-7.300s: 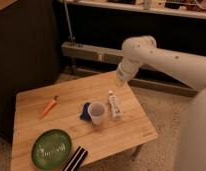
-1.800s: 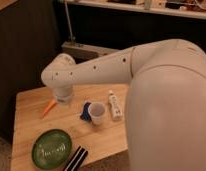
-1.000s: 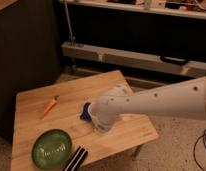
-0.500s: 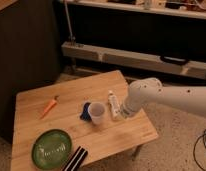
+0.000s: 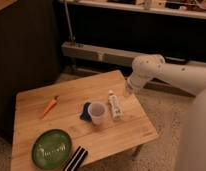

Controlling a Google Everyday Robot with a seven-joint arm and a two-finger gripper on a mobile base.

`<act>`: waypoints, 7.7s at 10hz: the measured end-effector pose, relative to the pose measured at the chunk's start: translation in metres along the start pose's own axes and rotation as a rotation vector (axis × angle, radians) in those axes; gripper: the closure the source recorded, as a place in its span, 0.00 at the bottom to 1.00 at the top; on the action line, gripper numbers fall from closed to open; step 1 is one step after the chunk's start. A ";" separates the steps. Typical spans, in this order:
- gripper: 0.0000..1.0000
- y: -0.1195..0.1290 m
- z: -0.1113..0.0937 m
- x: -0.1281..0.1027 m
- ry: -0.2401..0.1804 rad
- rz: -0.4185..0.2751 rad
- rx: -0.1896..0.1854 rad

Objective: Move the arm in a circular motion

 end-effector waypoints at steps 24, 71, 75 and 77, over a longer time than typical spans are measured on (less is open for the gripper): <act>0.97 0.289 0.003 0.045 0.021 -0.656 -0.159; 0.97 0.088 0.010 0.107 0.048 -0.160 -0.114; 0.97 0.008 -0.003 0.081 0.066 -0.014 -0.037; 0.97 0.005 -0.008 0.075 0.075 0.007 -0.012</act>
